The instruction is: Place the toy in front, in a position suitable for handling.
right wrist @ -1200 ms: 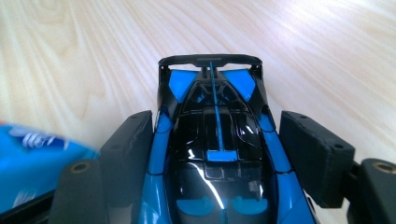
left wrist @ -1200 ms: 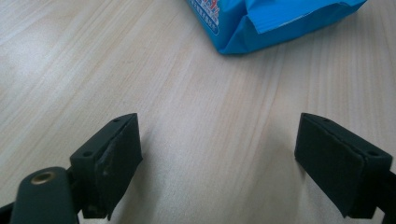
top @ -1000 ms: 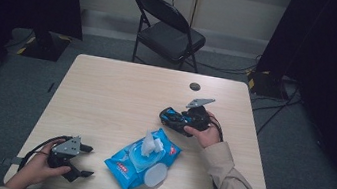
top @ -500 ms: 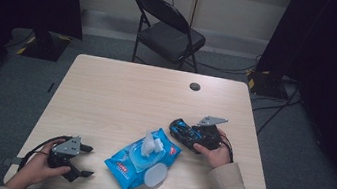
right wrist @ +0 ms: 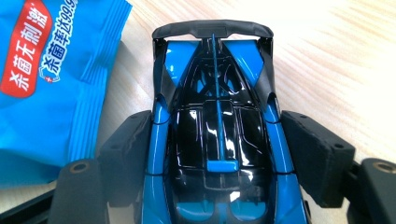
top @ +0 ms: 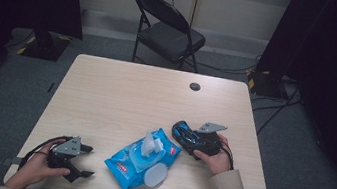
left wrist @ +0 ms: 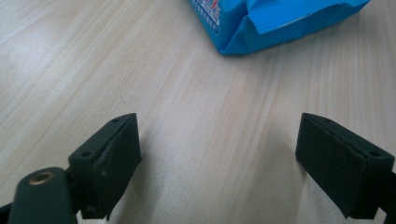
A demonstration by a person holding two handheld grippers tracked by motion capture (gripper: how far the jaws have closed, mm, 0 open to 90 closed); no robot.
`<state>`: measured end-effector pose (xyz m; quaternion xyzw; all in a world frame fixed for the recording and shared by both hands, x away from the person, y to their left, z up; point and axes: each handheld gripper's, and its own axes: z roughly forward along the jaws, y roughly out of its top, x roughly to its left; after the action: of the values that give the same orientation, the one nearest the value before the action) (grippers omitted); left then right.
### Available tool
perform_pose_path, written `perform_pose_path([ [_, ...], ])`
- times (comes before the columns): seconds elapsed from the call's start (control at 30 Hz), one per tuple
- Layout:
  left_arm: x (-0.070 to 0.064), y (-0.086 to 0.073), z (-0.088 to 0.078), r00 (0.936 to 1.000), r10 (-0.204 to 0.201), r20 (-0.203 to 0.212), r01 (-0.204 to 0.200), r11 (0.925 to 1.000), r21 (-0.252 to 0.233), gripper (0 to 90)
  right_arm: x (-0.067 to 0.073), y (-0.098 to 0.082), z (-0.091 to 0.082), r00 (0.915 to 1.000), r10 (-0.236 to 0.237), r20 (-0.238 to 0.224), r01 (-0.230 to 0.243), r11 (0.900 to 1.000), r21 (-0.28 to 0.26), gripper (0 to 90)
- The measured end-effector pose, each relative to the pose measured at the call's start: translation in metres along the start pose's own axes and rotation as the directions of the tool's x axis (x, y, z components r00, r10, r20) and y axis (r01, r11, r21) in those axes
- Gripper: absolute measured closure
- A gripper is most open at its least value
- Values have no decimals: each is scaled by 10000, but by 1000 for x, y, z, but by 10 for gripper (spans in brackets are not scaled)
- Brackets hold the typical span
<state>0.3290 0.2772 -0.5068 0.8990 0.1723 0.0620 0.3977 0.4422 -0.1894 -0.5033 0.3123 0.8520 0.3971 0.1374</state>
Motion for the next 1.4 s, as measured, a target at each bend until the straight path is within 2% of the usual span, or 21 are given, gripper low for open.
perform_pose_path([
  [0.13, -1, 1, 0, 10000, -40, -66, 40, 10000, 26, 120, 0, -1, -1, 10000, -21, -13, 21, 10000, 11, 269],
  [0.2, -1, 0, 0, 9998, -119, -159, 118, 9999, -103, 159, -1, -1, -1, 9999, -60, -117, 60, 10000, 25, 262],
  [0.33, -2, 3, -2, 9992, -377, 109, 377, 9993, -32, 186, 0, 1, -5, 9999, -171, 20, 171, 9997, -162, 217],
  [0.37, -4, 5, -2, 9994, -306, 167, 306, 9995, -6, 195, 0, 1, -6, 9997, -238, 100, 240, 9995, -205, 214],
  [0.43, -7, 9, -2, 9995, -213, 248, 214, 9998, -33, 196, -1, 4, -11, 9996, -280, 88, 284, 9988, -392, 207],
  [0.5, -9, 16, -2, 9992, -134, 374, 144, 9995, -272, 195, -1, 6, -16, 9996, -254, 117, 260, 9981, -554, 197],
  [0.6, -11, 27, -1, 9986, -201, 493, 231, 9979, -606, 186, 1, 12, -27, 9986, -498, 187, 506, 9975, -487, 213],
  [0.67, -11, 32, -1, 9983, -272, 518, 310, 9968, -739, 170, 3, 15, -35, 9988, -475, 118, 482, 9963, -711, 214],
  [0.77, -13, 43, 3, 9963, -637, 583, 694, 9924, -1012, 167, 10, 17, -42, 9988, -454, -199, 434, 9951, -892, 219],
  [0.8, -13, 47, 4, 9962, -601, 630, 662, 9929, -984, 169, 13, 17, -44, 9983, -519, -272, 493, 9949, -878, 219],
  [0.87, -17, 55, 8, 9968, -431, 675, 493, 9944, -937, 188, 19, 16, -47, 9958, -719, -562, 673, 9945, -802, 236],
  [0.93, -19, 62, 13, 9973, -226, 699, 284, 9961, -838, 252, 26, 15, -48, 9923, -843, -903, 787, 9949, -639, 241],
  [1.0, -19, 67, 18, 9973, -376, 625, 432, 9949, -908, 259, 33, 13, -46, 9888, -1028, -1078, 984, 9941, -455, 252],
  [1.03, -18, 68, 20, 9976, -354, 597, 407, 9951, -901, 265, 37, 12, -44, 9859, -1265, -1092, 1246, 9919, -239, 252],
  [1.07, -16, 71, 22, 9980, -350, 530, 399, 9947, -943, 277, 40, 11, -43, 9840, -1381, -1124, 1366, 9904, -213, 252],
  [1.1, -15, 72, 23, 9981, -285, 554, 337, 9950, -942, 284, 43, 12, -41, 9795, -1469, -1382, 1450, 9891, -239, 259],
  [1.2, -15, 79, 30, 9974, -281, 662, 347, 9942, -1018, 318, 49, 15, -38, 9746, -1643, -1525, 1620, 9864, -277, 263],
  [1.27, -14, 83, 35, 9979, -119, 643, 177, 9957, -914, 345, 54, 18, -36, 9711, -1728, -1648, 1698, 9849, -324, 264],
  [1.4, -13, 89, 44, 9976, -83, 690, 149, 9952, -962, 317, 61, 21, -29, 9622, -1901, -1949, 1882, 9817, -288, 264],
])
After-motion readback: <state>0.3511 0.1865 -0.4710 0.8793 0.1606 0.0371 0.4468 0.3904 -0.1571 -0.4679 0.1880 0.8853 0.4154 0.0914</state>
